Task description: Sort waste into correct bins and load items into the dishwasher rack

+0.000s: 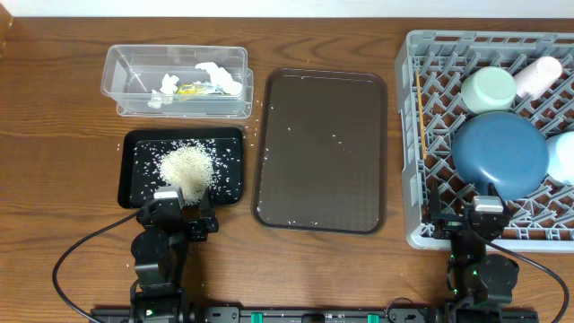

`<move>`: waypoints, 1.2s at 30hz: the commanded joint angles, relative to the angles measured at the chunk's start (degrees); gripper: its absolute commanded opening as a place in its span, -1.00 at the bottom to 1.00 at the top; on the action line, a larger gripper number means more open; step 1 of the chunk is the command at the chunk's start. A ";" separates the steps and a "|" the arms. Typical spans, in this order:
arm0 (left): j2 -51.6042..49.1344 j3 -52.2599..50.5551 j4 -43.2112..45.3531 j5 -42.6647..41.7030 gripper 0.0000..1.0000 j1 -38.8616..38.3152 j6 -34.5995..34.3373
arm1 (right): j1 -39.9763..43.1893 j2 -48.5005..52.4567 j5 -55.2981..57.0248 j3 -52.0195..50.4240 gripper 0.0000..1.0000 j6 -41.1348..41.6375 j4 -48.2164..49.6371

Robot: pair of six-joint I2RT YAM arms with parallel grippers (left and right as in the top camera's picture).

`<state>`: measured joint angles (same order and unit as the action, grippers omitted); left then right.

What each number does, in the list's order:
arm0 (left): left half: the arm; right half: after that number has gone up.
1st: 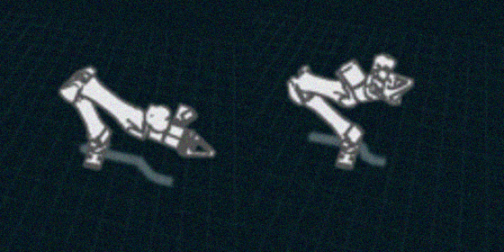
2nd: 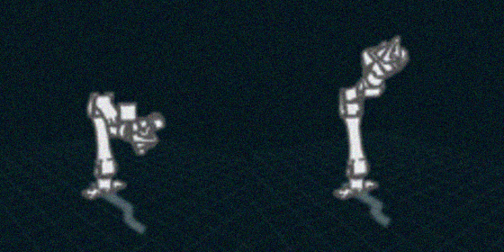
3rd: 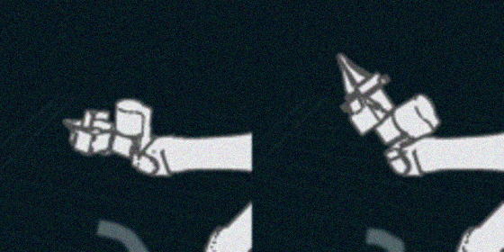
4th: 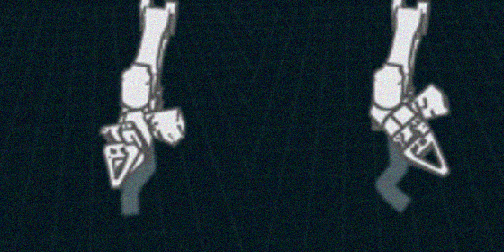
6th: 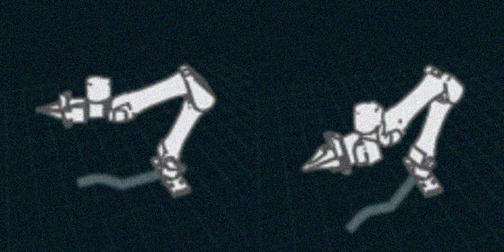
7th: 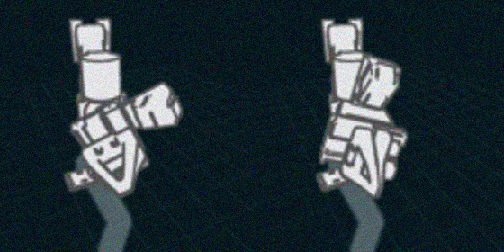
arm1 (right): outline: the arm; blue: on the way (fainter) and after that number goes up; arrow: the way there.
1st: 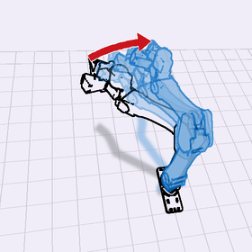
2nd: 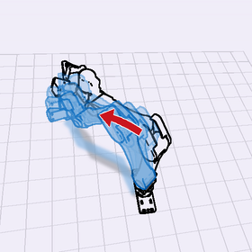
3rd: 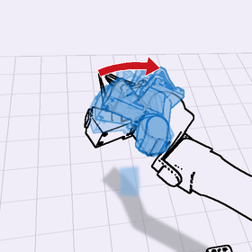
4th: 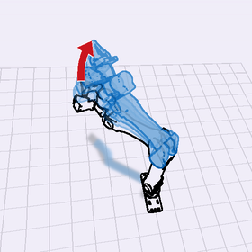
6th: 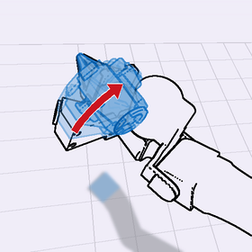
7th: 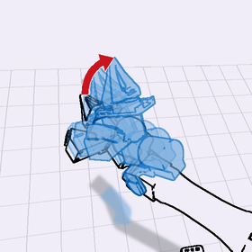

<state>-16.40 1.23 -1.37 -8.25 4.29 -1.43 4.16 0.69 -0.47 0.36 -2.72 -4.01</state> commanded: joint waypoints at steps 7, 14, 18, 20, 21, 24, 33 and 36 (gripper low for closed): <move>-0.04 -1.01 -1.97 -1.18 0.93 0.24 0.52 | 1.03 -0.42 0.07 -0.07 0.98 0.50 -0.28; 0.09 -1.01 -1.97 -1.18 0.93 0.26 0.52 | 1.03 -0.42 0.07 -0.07 0.99 0.52 -0.28; 0.11 -1.01 -1.97 -1.20 0.93 0.24 0.52 | 1.03 -0.42 0.07 -0.07 0.99 0.52 -0.28; 0.11 -1.01 -1.97 -1.18 0.93 0.26 0.52 | 1.03 -0.42 0.07 -0.07 0.99 0.50 -0.28; 0.13 -1.01 -1.97 -1.20 0.93 0.24 0.52 | 1.03 -0.42 0.07 -0.07 0.99 0.52 -0.28; 0.28 -1.01 -1.97 -1.18 0.93 0.24 0.52 | 1.03 -0.42 0.07 -0.07 0.98 0.52 -0.28; 2.56 -1.01 -1.97 -1.20 0.93 0.26 0.52 | 1.03 -0.42 0.07 -0.07 0.99 0.52 -0.28; 2.56 -1.01 -1.97 -1.18 0.93 0.24 0.52 | 1.03 -0.42 0.07 -0.07 0.98 0.52 -0.28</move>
<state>-14.41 1.23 -1.37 -8.25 4.29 -1.43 4.16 0.69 -0.47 0.36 -2.70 -4.01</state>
